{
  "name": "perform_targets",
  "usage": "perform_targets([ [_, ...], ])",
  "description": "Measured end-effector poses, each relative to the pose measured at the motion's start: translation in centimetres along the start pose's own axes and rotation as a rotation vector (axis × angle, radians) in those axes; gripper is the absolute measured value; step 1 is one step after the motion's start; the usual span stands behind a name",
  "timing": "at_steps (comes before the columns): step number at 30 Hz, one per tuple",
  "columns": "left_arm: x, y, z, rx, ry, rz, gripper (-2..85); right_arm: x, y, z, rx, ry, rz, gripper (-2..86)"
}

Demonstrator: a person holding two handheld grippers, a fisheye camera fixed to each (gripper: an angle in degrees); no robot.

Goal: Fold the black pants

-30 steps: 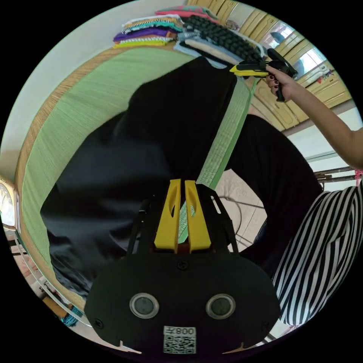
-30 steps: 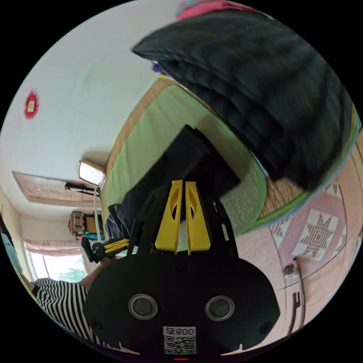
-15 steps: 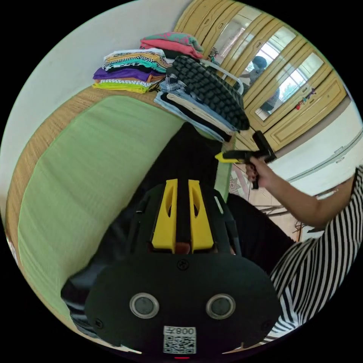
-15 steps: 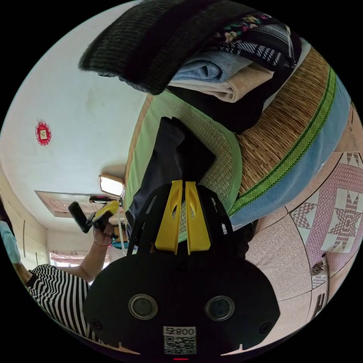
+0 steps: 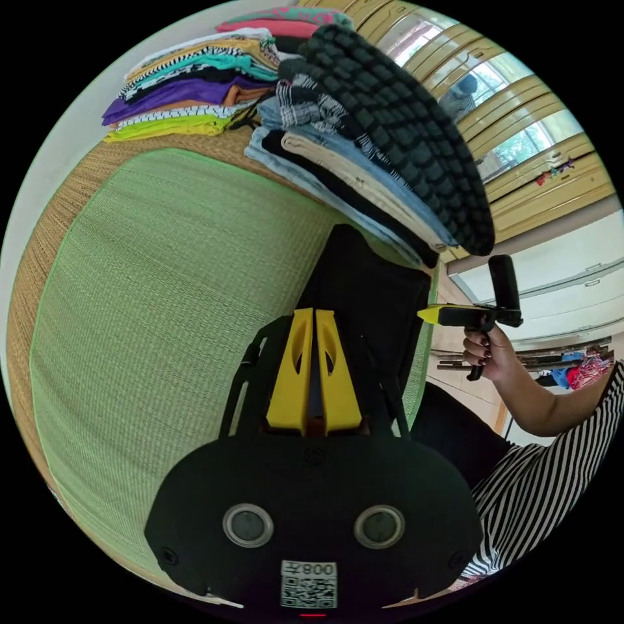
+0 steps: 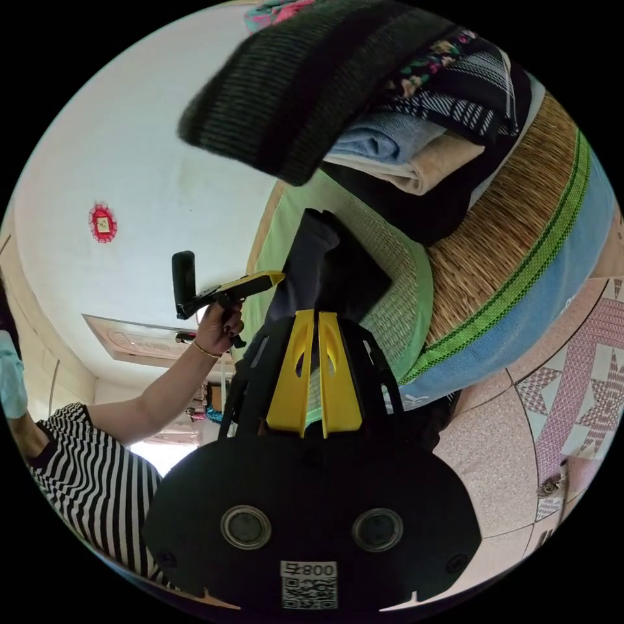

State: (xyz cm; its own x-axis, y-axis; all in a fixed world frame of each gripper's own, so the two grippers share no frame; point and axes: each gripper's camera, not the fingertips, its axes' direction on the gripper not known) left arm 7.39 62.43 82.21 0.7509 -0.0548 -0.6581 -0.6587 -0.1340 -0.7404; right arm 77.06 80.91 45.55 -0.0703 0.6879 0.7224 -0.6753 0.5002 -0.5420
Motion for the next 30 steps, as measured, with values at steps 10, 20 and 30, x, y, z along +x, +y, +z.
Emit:
perform_targets([
  [10,1.2,-1.4,2.1,-0.123,-0.086,0.007,0.6,3.9,0.5,0.6,-0.029,0.055,0.032,0.6],
  [20,1.9,-0.3,0.5,-0.127,-0.093,0.028,1.4,7.2,0.3,3.1,-0.019,0.004,0.05,0.5],
  [30,0.9,11.9,-9.8,0.132,-0.152,-0.234,2.1,8.8,3.2,4.9,0.037,0.031,0.032,0.1],
])
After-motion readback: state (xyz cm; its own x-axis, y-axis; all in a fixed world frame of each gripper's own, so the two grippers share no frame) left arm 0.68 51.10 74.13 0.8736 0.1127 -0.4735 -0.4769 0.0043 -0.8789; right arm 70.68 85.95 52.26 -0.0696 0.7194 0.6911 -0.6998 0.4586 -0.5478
